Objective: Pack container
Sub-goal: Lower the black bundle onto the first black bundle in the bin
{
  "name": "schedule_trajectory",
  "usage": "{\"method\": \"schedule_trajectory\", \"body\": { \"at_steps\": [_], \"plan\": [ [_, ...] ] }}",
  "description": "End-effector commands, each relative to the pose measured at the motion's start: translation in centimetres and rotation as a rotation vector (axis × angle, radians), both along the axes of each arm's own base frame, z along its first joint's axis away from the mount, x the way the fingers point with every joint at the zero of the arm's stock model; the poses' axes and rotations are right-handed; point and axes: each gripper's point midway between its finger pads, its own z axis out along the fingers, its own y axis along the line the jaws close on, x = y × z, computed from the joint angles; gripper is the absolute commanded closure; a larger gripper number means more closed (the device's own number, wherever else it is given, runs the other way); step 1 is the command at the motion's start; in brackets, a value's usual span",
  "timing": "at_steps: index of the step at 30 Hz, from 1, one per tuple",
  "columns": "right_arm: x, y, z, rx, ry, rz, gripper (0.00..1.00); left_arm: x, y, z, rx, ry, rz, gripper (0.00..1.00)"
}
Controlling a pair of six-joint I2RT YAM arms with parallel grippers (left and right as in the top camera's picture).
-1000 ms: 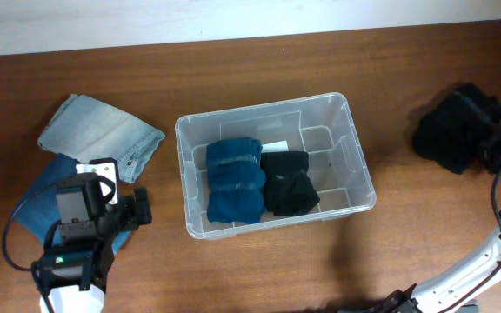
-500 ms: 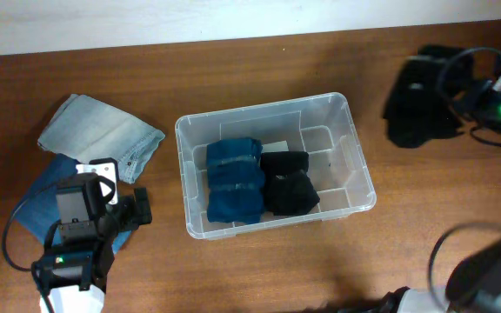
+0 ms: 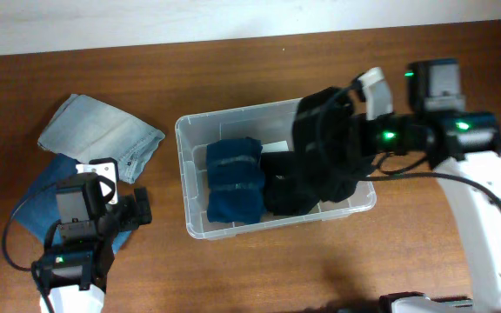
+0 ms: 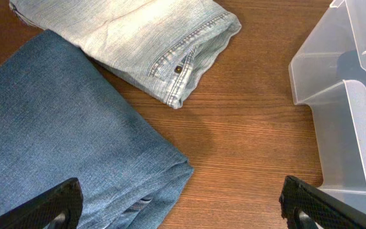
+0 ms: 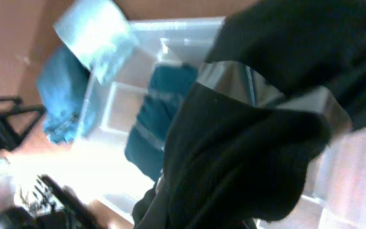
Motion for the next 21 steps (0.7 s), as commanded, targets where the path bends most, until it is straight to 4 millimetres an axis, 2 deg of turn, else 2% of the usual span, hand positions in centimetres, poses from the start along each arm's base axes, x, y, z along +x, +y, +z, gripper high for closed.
{"method": "schedule_trajectory", "body": {
  "at_steps": [1, 3, 6, 7, 8, 9, 10, 12, 14, 17, 19, 21],
  "plan": [
    [0.3, 1.2, -3.9, -0.068, 0.081, 0.057, 0.96, 0.3, 0.0, 0.7, -0.017, -0.020, 0.008, 0.01],
    [0.7, 1.8, -6.7, -0.084, 0.158, 0.088, 0.96, 0.3, 0.0, 0.7, -0.016, -0.020, 0.008, 0.00],
    [1.8, 1.2, -9.6, -0.126, 0.219, 0.068, 0.93, 0.3, 0.0, 0.7, -0.016, -0.020, 0.008, 0.01],
    [2.2, 0.8, -10.7, -0.155, 0.239, 0.057, 0.79, 0.3, 0.0, 0.7, -0.016, -0.020, 0.008, 0.01],
    [2.4, 0.5, -11.5, -0.175, 0.253, 0.052, 0.46, 0.3, 0.0, 0.7, -0.016, -0.020, 0.008, 0.01],
    [2.5, 0.0, -12.5, -0.211, 0.275, 0.042, 0.09, 0.3, 0.0, 0.7, -0.016, -0.020, 0.008, 0.01],
    [2.6, -0.4, -13.0, -0.235, 0.282, 0.039, 0.02, 0.3, 0.0, 0.7, -0.016, -0.021, 0.008, 0.01],
    [2.8, -1.0, -13.2, -0.273, 0.278, 0.026, 0.01, 0.3, 0.0, 0.7, -0.016, -0.021, 0.008, 0.01],
    [3.2, -1.2, -12.2, -0.295, 0.241, 0.017, 0.01, 0.4, 0.0, 0.7, -0.016, -0.021, 0.008, 0.01],
    [3.7, -1.0, -9.6, -0.317, 0.153, 0.018, 0.02, 0.3, 0.0, 0.7, -0.016, -0.021, 0.008, 0.01],
    [3.6, -0.3, -7.5, -0.328, 0.074, 0.049, 0.01, 0.3, 0.0, 0.7, -0.016, -0.021, 0.008, 0.01],
    [3.1, 0.8, -6.3, -0.331, 0.024, 0.091, 0.01, 0.3, 0.0, 0.7, -0.016, -0.021, 0.008, 0.01]
  ]
}}
